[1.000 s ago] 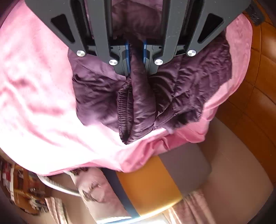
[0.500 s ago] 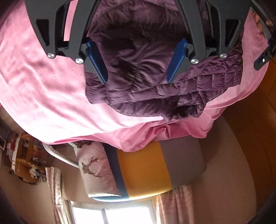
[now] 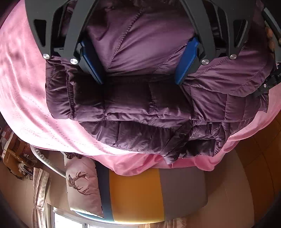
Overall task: Fold large clothes
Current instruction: 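Press the folded jacket flat with both open tools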
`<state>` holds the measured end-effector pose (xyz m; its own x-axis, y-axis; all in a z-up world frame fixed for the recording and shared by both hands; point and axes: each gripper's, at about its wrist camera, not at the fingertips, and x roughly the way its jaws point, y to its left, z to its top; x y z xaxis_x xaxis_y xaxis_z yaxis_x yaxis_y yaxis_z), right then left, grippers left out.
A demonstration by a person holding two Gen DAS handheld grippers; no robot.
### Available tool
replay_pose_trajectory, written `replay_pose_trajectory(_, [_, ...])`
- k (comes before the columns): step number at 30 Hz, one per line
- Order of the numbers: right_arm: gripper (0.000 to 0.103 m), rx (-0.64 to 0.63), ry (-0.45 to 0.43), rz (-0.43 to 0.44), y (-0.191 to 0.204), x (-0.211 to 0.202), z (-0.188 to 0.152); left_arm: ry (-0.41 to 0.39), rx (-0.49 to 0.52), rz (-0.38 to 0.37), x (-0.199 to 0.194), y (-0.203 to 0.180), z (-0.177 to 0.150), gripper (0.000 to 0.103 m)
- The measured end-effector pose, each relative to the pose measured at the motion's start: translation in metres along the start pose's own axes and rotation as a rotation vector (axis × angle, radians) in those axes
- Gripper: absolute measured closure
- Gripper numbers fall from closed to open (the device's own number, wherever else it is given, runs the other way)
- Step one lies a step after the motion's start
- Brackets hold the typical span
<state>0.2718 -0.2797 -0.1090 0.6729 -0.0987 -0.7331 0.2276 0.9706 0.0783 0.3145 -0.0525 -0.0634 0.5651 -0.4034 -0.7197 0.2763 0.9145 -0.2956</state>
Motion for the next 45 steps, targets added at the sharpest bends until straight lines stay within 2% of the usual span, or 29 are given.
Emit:
replay_pose_trajectory(3, [0.022,0.003,0.000,0.001,-0.002,0.009,-0.007,-0.003,0.037,0.016,0.009,0.000,-0.007,0.017])
replay_pose_trajectory(15, [0.021,-0.016,0.010,-0.024,0.003,0.020,-0.006,-0.019,0.056,0.071,0.015,-0.007,-0.012,0.017])
replay_pose_trajectory(17, [0.021,-0.011,0.008,-0.019,0.002,0.020,-0.006,-0.053,0.057,0.127,-0.003,-0.012,-0.013,0.017])
replay_pose_trajectory(18, [0.021,-0.012,0.007,-0.019,0.003,0.019,-0.006,-0.101,0.049,0.156,-0.019,-0.014,-0.014,0.017])
replay_pose_trajectory(20, [0.021,-0.013,0.006,-0.020,0.003,0.019,-0.006,-0.173,0.041,0.168,-0.040,-0.018,-0.018,0.017])
replay_pose_trajectory(22, [0.021,-0.012,0.006,-0.019,0.003,0.020,-0.006,-0.202,0.054,0.154,-0.052,-0.026,-0.022,0.017])
replay_pose_trajectory(24, [0.021,-0.016,0.007,-0.023,0.003,0.020,-0.006,-0.145,0.093,0.112,-0.044,-0.038,-0.026,0.017])
replay_pose_trajectory(26, [0.021,-0.015,0.008,-0.021,0.003,0.020,-0.007,-0.030,0.117,0.145,-0.012,-0.040,-0.035,0.017])
replay_pose_trajectory(28, [0.021,-0.020,0.010,-0.025,0.004,0.020,-0.006,-0.017,0.090,0.131,0.001,-0.031,-0.037,0.014])
replay_pose_trajectory(32, [0.019,-0.025,0.005,-0.029,0.006,0.016,-0.005,-0.014,0.092,0.135,0.001,-0.031,-0.036,0.012])
replay_pose_trajectory(33, [0.018,-0.030,0.011,-0.031,0.007,0.014,-0.004,-0.014,0.092,0.143,-0.002,-0.032,-0.036,0.012])
replay_pose_trajectory(35, [0.008,-0.037,0.029,-0.034,0.007,0.003,-0.001,-0.024,0.083,0.175,-0.017,-0.035,-0.036,0.012])
replay_pose_trajectory(38, [0.003,0.016,0.018,0.023,0.002,-0.025,-0.006,-0.080,0.064,0.152,-0.054,-0.036,-0.048,0.012])
replay_pose_trajectory(41, [0.002,0.028,0.020,0.054,-0.002,-0.053,-0.024,-0.121,0.081,0.139,-0.087,-0.038,-0.066,0.012])
replay_pose_trajectory(45, [0.002,0.069,0.049,0.082,-0.012,-0.084,-0.060,-0.157,0.090,0.159,-0.125,-0.040,-0.090,0.012])
